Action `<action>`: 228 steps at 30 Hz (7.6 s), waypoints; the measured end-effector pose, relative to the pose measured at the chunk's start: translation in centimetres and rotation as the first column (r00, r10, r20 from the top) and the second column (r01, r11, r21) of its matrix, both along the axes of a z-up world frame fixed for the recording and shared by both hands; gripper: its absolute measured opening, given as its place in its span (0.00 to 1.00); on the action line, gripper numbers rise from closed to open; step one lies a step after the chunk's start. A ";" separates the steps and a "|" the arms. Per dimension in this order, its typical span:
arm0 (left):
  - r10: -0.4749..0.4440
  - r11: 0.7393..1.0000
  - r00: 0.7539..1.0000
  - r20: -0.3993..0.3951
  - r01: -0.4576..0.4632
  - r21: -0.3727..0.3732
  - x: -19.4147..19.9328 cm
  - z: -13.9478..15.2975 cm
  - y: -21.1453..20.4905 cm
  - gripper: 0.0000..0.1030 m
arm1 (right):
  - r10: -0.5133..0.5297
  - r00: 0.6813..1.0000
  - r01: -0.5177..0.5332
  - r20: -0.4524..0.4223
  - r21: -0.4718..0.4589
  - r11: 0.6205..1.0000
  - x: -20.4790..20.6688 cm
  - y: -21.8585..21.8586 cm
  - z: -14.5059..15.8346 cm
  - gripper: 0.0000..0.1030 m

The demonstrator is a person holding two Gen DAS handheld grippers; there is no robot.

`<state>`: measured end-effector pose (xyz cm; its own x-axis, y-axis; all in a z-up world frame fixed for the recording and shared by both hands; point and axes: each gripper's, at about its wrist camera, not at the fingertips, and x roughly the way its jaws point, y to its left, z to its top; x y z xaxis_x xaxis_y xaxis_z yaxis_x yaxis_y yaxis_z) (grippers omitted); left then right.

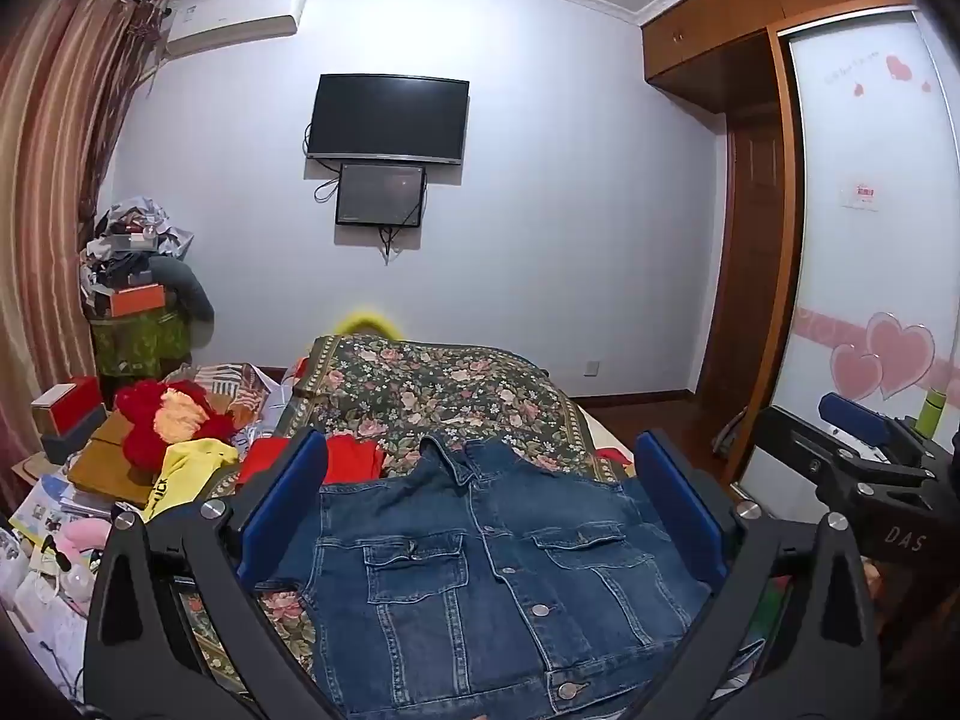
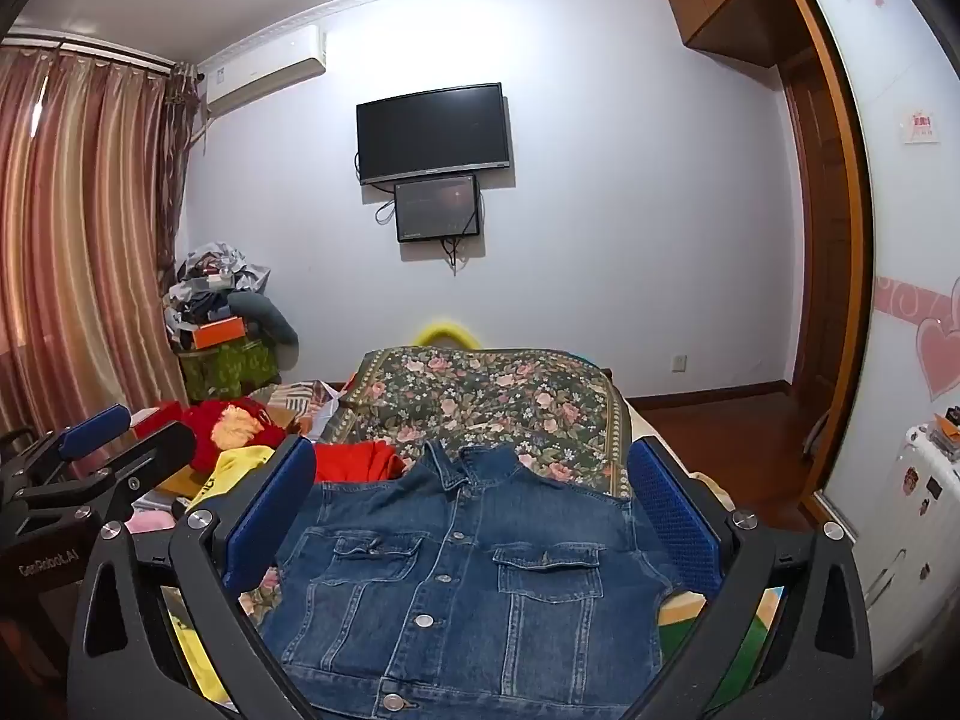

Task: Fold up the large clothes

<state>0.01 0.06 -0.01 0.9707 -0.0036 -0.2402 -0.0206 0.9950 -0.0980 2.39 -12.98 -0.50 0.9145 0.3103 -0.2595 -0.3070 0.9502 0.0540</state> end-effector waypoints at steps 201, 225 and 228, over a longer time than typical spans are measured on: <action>-0.410 0.899 0.607 -0.681 0.394 -0.190 32.4 -18.2 -7.6 0.55 | -0.170 0.750 0.174 -0.639 -0.058 0.983 19.9 -9.1 -15.6 1.00; 0.037 0.998 0.757 -0.652 -0.059 -0.012 25.7 -20.3 13.9 0.95 | 0.007 0.741 -0.352 -0.671 -0.380 0.855 24.0 6.6 -19.1 1.00; 0.042 0.996 0.712 -0.701 -0.089 -0.031 25.2 -23.2 15.2 0.95 | -0.013 0.747 -0.395 -0.664 -0.460 0.795 24.8 8.2 -20.6 0.99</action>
